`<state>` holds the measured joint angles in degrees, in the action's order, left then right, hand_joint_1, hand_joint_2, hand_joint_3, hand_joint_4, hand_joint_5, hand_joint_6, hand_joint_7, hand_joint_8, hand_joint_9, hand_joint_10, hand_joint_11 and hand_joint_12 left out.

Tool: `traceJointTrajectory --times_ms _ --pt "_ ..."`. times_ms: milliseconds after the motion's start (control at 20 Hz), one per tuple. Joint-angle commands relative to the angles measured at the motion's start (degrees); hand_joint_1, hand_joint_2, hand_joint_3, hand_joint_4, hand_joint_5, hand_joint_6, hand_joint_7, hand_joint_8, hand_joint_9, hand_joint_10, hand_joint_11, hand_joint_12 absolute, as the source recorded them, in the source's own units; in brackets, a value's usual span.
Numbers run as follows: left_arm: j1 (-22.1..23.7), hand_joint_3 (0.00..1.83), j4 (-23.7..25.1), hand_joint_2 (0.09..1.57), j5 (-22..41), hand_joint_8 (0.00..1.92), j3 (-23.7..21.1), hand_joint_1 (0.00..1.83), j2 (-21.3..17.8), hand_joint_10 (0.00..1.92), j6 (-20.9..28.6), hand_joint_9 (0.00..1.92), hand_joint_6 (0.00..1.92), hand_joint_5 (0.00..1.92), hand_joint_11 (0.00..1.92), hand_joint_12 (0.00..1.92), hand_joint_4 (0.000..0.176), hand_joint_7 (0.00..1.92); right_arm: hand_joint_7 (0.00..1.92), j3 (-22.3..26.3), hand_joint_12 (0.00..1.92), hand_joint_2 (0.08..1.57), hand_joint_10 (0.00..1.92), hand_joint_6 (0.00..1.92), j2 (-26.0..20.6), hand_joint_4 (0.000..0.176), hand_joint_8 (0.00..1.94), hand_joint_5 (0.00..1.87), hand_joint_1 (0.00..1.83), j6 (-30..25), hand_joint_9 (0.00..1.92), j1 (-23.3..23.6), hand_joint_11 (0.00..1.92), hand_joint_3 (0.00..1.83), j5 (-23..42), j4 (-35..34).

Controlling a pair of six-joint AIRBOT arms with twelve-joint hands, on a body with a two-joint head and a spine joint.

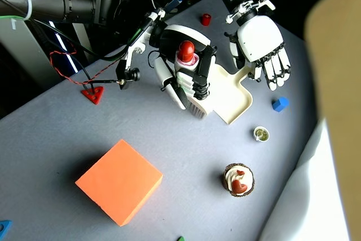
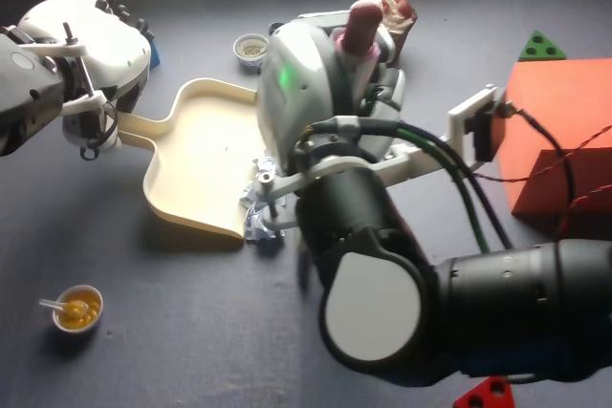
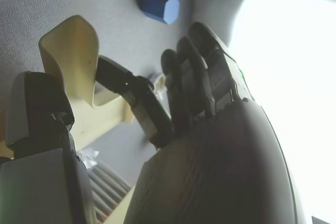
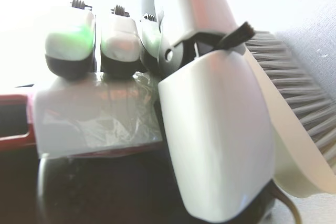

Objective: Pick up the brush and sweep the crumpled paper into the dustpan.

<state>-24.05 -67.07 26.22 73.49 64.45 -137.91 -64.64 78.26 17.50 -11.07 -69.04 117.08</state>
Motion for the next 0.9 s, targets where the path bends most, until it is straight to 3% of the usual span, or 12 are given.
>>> traceJointTrajectory --times_ms 0,400,850 --pt "0.06 0.0 2.1 1.08 4.05 0.0 -0.02 1.12 -0.65 0.0 -0.38 0.31 0.84 1.06 0.1 0.61 0.0 0.38 1.32 -0.41 1.9 1.15 1.92 1.92 0.06 0.0 1.94 1.25 1.46 0.55 1.38 0.78 1.35 0.0 -4.27 6.63" --pt "-0.29 0.0 2.12 1.09 3.95 0.0 -0.01 1.12 -0.67 0.0 -0.38 0.25 0.87 1.05 0.0 0.61 0.0 0.34 1.3 -6.55 1.92 1.15 1.92 1.92 4.77 0.0 1.94 1.25 1.47 -7.54 1.37 0.8 1.37 0.0 -6.63 8.97" --pt "-0.31 0.0 2.0 1.09 4.1 0.0 -0.05 1.12 -0.71 0.0 -0.38 0.29 0.87 1.05 0.04 0.66 0.0 0.36 1.33 -12.48 1.92 1.15 1.92 1.92 7.11 0.0 1.94 1.28 1.42 -17.54 1.4 -1.75 1.37 0.0 -10.81 10.74"
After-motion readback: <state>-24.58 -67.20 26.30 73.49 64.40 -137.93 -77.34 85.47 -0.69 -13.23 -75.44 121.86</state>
